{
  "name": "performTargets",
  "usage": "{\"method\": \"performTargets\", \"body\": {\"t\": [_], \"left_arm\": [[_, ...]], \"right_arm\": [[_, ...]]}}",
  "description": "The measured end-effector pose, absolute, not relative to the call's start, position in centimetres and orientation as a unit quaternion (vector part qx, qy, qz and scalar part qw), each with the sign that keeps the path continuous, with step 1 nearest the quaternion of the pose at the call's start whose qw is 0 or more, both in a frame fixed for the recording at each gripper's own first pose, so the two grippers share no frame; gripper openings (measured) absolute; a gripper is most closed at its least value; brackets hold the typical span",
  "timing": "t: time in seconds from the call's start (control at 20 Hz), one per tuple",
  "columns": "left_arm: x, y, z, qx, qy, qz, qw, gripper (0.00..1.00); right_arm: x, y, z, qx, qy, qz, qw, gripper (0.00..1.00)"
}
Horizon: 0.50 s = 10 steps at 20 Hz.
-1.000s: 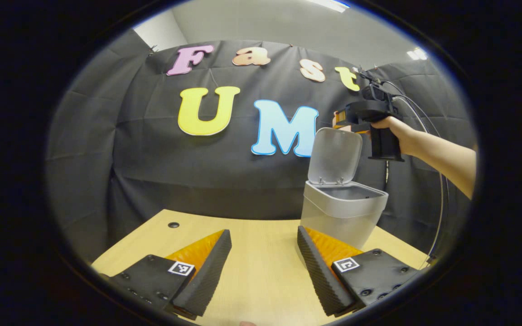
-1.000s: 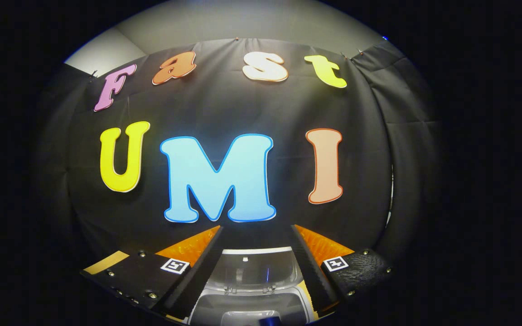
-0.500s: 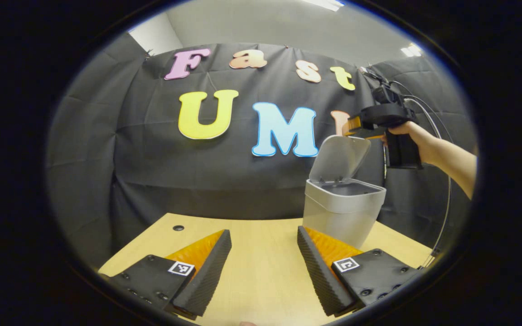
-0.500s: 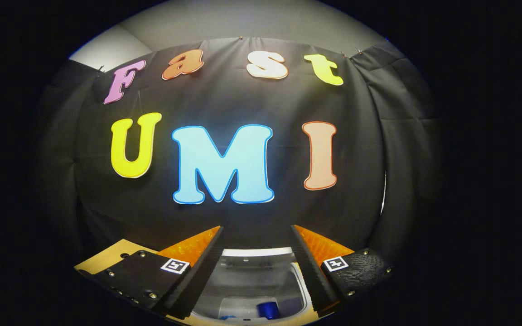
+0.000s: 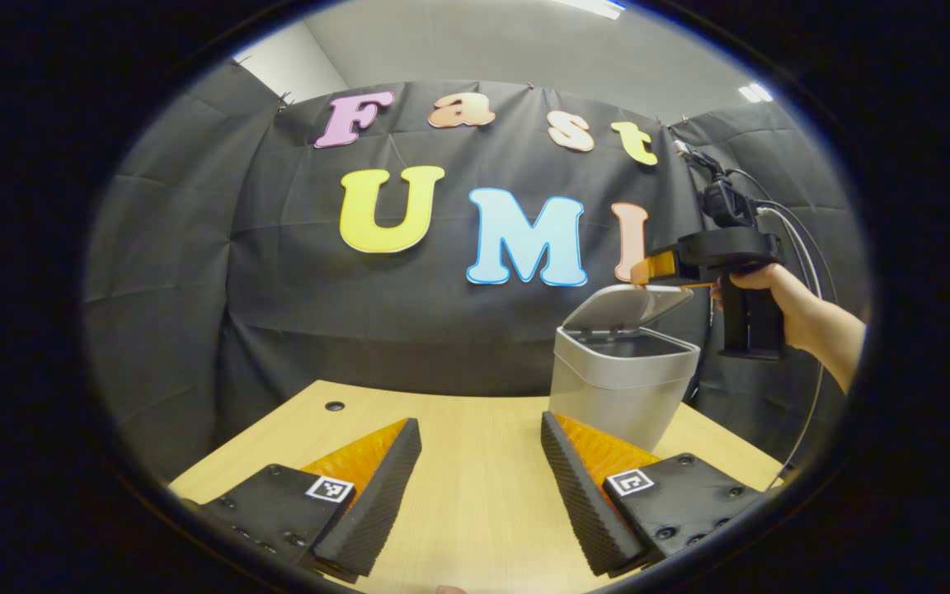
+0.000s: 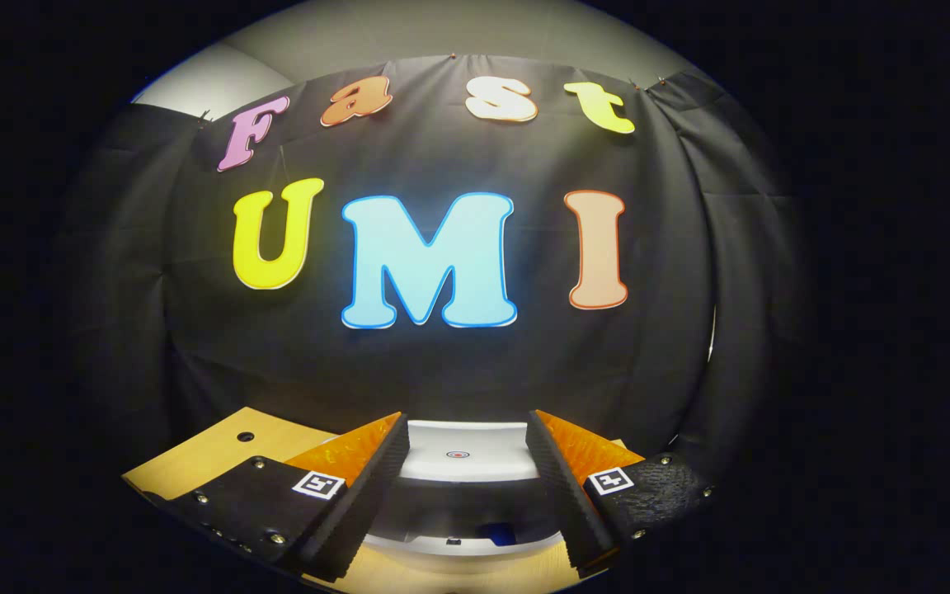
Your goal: Press the lid of the desktop garbage bin to open it, pick up the crumpled paper on the desktop and throw it into the bin, then pick up the pop can on the desktop and drop it into the bin, and finally close the garbage bin lid.
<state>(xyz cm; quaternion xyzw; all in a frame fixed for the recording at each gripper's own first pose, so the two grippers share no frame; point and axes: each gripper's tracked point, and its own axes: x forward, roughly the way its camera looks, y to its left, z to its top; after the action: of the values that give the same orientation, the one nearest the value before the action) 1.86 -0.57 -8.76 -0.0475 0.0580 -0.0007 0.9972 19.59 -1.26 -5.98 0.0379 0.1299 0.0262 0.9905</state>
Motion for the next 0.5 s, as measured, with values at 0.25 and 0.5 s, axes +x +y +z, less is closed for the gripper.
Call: {"method": "performTargets", "body": {"t": [0.25, 0.5], "left_arm": [[0.5, -0.9, -8.6, -0.031, 0.059, 0.017, 0.998, 0.99], [-0.4, -0.5, -8.3, -0.028, 0.057, 0.036, 0.997, 0.99]], "right_arm": [[20.0, -0.4, -9.1, 0.028, 0.139, 0.033, 0.989, 0.93], [20.3, 0.0, -11.2, 0.008, 0.117, 0.035, 0.992, 0.93]]}}
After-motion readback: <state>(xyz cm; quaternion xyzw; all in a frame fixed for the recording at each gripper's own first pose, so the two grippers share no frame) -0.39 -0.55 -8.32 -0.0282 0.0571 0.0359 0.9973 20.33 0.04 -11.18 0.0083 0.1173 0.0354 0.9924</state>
